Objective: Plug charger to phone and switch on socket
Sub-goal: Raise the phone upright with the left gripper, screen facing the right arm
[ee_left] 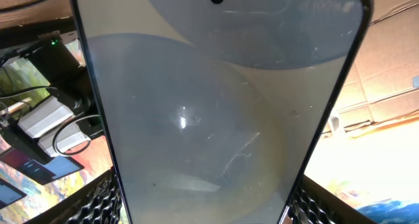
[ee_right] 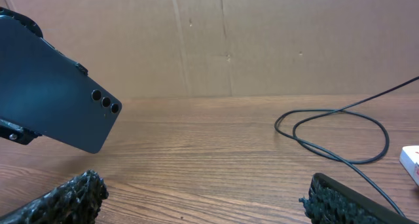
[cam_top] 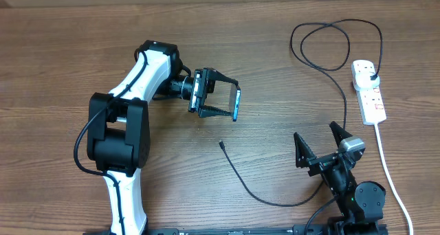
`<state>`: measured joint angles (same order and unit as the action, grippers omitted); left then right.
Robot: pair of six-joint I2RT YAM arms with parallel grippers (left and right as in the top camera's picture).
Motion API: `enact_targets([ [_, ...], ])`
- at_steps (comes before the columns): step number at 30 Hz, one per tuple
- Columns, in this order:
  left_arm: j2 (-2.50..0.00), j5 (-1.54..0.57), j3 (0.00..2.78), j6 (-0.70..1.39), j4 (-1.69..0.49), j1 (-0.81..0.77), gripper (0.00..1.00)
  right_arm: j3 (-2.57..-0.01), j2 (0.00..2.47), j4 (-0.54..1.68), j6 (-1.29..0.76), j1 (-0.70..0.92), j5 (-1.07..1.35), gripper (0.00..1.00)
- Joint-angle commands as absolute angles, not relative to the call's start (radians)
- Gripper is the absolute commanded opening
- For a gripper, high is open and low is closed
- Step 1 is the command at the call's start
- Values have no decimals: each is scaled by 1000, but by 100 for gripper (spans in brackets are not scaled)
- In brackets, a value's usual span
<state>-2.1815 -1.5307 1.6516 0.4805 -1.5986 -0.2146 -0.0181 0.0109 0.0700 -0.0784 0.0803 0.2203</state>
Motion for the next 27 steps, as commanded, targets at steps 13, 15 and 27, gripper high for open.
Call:
enact_targets([
  [13, -2135, -1581, 1652, 495, -1604, -215, 70, -8, 3, 65, -77, 84, 212, 100],
  [15, -2135, -1581, 1652, 495, -1604, -215, 70, -8, 3, 65, -77, 84, 212, 100],
  [27, -2135, -1579, 1652, 494, -1602, -215, 70, -9, 3, 15, -84, 84, 291, 100],
])
